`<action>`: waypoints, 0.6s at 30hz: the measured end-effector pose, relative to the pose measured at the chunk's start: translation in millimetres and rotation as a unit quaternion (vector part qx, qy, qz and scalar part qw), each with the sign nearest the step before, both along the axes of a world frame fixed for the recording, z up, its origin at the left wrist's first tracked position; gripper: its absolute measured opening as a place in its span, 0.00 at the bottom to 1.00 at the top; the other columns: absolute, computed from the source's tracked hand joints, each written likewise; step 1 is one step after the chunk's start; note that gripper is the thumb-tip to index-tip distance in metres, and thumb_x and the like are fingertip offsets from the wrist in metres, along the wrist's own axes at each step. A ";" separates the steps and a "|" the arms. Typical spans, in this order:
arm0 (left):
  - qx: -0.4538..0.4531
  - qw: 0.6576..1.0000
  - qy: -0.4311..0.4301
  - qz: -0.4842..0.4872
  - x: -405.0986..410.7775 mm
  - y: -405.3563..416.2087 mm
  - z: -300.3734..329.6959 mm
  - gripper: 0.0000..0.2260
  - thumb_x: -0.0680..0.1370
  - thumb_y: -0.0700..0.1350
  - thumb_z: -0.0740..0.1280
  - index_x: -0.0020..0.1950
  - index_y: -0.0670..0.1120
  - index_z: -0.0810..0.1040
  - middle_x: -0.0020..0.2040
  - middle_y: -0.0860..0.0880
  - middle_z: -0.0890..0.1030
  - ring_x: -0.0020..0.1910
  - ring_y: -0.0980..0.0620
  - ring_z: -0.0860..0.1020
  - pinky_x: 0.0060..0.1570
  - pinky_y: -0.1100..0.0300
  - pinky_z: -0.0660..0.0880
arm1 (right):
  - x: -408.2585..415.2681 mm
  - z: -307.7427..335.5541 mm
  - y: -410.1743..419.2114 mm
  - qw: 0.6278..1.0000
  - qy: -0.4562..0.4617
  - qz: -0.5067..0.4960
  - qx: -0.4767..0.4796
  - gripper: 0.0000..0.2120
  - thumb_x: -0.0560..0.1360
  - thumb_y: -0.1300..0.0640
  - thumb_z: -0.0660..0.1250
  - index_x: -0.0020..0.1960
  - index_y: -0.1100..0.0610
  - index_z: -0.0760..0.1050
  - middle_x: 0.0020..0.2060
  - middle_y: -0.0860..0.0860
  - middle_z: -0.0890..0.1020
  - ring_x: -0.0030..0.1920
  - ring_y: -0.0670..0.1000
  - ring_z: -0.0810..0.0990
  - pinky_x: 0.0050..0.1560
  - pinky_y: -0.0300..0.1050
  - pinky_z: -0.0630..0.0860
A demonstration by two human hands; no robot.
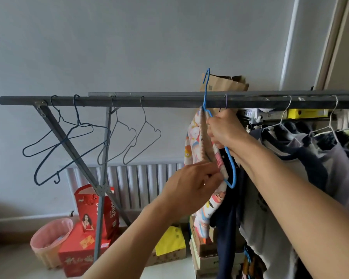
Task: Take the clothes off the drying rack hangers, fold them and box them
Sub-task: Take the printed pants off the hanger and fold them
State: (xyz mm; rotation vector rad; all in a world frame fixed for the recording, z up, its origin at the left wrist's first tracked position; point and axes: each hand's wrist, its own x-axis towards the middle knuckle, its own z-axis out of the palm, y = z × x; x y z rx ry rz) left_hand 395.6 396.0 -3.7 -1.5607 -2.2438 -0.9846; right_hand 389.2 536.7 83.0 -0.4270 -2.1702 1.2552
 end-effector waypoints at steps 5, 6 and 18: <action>0.021 1.000 0.018 0.008 20.7 -32.8 1.3 0.14 0.71 0.63 0.63 0.43 0.54 0.75 0.38 0.56 0.79 0.36 0.56 0.76 0.35 0.57 0.74 | 20.0 -0.9 -27.8 0.990 0.001 0.092 -0.108 0.15 0.78 0.65 0.51 0.33 0.55 0.62 0.14 0.44 0.63 0.14 0.42 0.59 0.17 0.30 0.55; 0.029 0.999 0.020 0.029 24.8 -37.3 -2.6 0.15 0.69 0.66 0.65 0.41 0.55 0.74 0.35 0.57 0.78 0.34 0.57 0.75 0.33 0.61 0.72 | 20.9 -6.9 -33.7 0.986 -0.009 0.105 -0.127 0.15 0.78 0.66 0.51 0.34 0.55 0.62 0.14 0.44 0.63 0.14 0.42 0.59 0.18 0.30 0.55; 0.057 0.989 0.058 0.123 19.6 -91.5 -48.1 0.14 0.69 0.58 0.71 0.38 0.50 0.74 0.34 0.55 0.78 0.33 0.55 0.74 0.29 0.61 0.71 | -24.1 -75.3 -66.0 0.942 -0.076 0.087 -0.314 0.16 0.77 0.70 0.43 0.35 0.57 0.62 0.27 0.52 0.61 0.12 0.43 0.55 0.15 0.31 0.52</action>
